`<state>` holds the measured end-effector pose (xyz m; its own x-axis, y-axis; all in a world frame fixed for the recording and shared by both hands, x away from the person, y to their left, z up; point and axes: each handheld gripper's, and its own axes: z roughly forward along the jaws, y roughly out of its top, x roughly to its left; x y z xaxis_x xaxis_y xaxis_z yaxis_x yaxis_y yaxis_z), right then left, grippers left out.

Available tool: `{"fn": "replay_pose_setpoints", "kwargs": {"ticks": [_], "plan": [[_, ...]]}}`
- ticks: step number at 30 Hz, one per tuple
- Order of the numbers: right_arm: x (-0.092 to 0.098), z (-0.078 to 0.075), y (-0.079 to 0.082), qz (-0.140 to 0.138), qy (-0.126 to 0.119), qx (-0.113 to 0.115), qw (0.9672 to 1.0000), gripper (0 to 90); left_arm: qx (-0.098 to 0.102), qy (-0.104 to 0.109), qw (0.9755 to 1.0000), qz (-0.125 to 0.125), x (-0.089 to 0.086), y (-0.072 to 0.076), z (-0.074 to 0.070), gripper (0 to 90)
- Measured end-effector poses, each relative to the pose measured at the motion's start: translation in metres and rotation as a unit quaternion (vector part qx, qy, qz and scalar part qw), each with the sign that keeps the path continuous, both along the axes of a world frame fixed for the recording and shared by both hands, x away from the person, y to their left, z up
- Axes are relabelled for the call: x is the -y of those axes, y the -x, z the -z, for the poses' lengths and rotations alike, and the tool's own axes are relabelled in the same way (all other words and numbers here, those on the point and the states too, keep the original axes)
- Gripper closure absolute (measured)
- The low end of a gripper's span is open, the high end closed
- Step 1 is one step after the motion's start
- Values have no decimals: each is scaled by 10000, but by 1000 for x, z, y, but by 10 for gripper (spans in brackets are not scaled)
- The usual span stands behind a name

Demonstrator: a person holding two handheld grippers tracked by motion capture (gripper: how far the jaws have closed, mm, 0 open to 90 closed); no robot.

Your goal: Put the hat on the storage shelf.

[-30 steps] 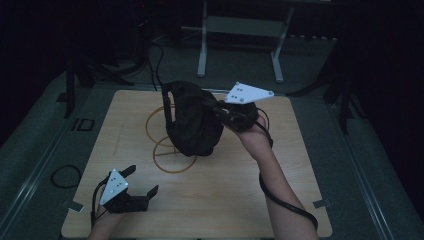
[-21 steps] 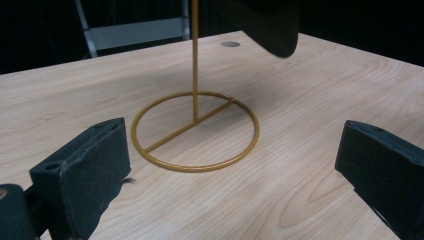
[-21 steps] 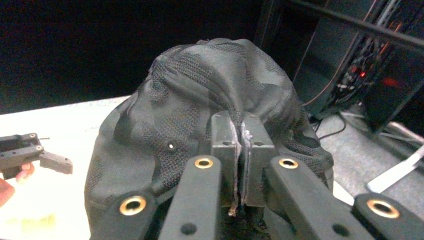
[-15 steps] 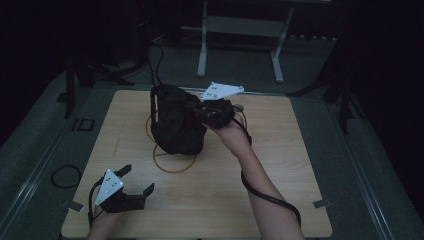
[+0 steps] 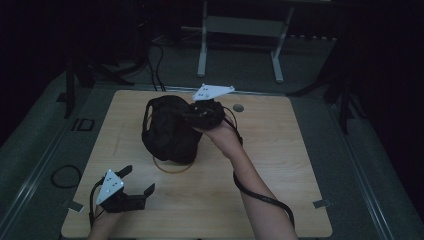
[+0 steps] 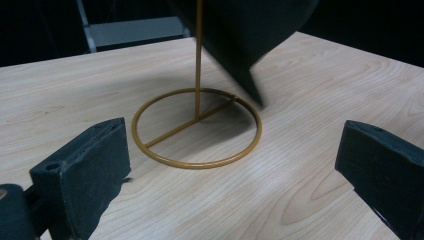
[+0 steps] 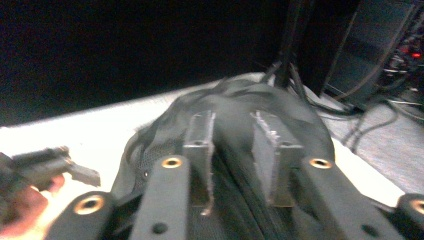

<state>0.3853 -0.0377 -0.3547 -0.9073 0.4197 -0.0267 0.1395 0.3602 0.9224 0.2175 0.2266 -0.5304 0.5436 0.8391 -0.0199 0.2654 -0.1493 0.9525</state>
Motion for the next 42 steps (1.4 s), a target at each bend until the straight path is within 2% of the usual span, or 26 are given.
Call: {"fn": "replay_pose_setpoints", "kwargs": {"ticks": [1, 3, 7, 15, 16, 20, 24, 26, 29, 31, 38, 42], "plan": [[-3, 1, 2, 43, 110, 103, 9999, 650, 10, 4, 10000, -1, 0, 0, 0, 15], [-7, 3, 3, 33, 165, 154, 9997, 616, 10, 5, 10000, 17, 1, 1, -1, 15], [-6, 2, 3, 33, 108, 122, 9999, 546, 11, 5, 10000, 28, 2, 1, -1, 15], [-2, -4, 8, -29, 60, 159, 9999, 506, 24, 25, 10000, 36, 3, 1, -1, 15], [0, -5, 9, -14, 75, 164, 9998, 463, 27, 23, 10000, 44, 4, 1, -1, 15], [5, -5, 13, -11, 83, 193, 9998, 395, 24, 29, 10000, 66, 6, 1, -1, 15], [13, -4, 14, -11, -38, 130, 9999, 310, 23, 38, 9999, 90, 7, 1, -1, 15], [18, -2, 13, -114, -138, 67, 9998, 281, -2, 46, 10000, 72, 7, 1, -1, 15], [26, 2, 14, -162, -201, -57, 9997, 222, -3, 43, 10000, 42, 6, 0, -1, 15], [30, 5, 16, -264, -154, -39, 9995, 165, 3, 63, 10000, 56, 5, 0, -1, 15], [44, 15, 20, -216, -147, -113, 9996, 139, -6, 2, 10000, 45, 6, 0, 0, 15], [50, 21, 24, -184, -20, -73, 9998, 139, -10, 51, 10000, 41, 4, 0, 1, 15]]}}
